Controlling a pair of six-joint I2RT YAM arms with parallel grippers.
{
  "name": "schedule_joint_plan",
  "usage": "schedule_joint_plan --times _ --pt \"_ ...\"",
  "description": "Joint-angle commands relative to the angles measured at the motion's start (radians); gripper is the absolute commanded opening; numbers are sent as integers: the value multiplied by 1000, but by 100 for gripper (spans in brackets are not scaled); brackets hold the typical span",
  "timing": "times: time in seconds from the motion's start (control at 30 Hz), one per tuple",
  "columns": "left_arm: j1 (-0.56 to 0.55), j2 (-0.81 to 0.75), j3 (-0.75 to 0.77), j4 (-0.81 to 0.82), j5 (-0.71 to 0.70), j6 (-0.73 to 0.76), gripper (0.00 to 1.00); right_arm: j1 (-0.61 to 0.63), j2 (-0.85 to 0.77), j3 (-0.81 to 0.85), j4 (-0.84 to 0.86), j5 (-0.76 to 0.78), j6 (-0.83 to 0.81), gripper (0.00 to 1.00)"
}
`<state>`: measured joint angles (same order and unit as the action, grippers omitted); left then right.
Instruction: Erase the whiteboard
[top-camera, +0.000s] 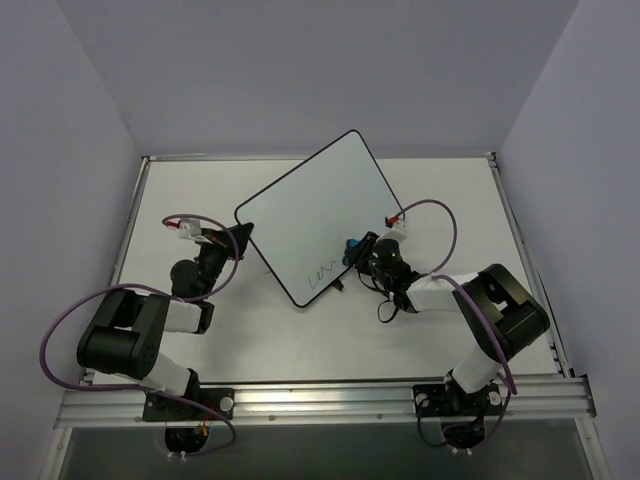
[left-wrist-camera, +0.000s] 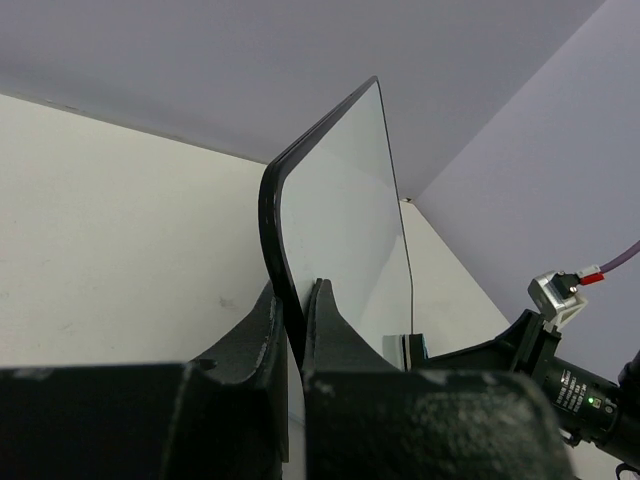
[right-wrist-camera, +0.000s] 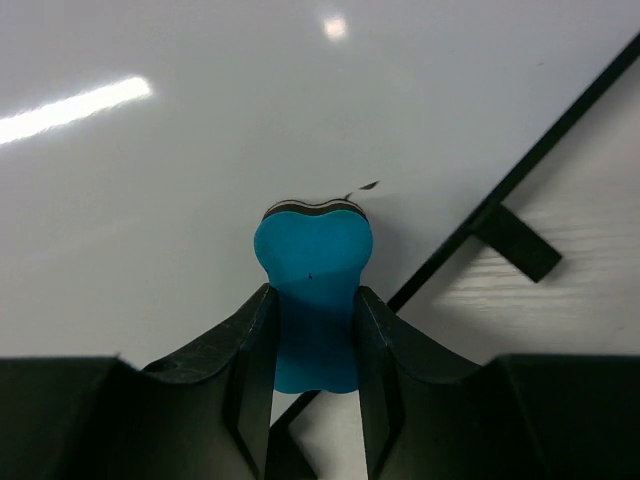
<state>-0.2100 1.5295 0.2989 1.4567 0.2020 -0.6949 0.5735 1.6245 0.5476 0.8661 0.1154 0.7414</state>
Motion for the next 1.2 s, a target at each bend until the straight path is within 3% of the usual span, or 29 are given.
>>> schedule_joint_plan --times 0.0,0.37,0.57,0.93,1.17 --pt "-22 26 -23 -56 117 250 2 -70 26 -8 -216 36 0 0" --pt "-22 24 -24 -56 119 250 2 -132 86 101 -207 -22 1 0" --pt "-22 29 -18 -56 123 250 2 -121 118 123 -124 -152 -83 0" --pt "-22 35 -17 -55 122 248 2 115 202 41 126 -151 -143 0" --pt "-23 37 -20 -55 120 250 2 201 232 40 177 -146 -132 0"
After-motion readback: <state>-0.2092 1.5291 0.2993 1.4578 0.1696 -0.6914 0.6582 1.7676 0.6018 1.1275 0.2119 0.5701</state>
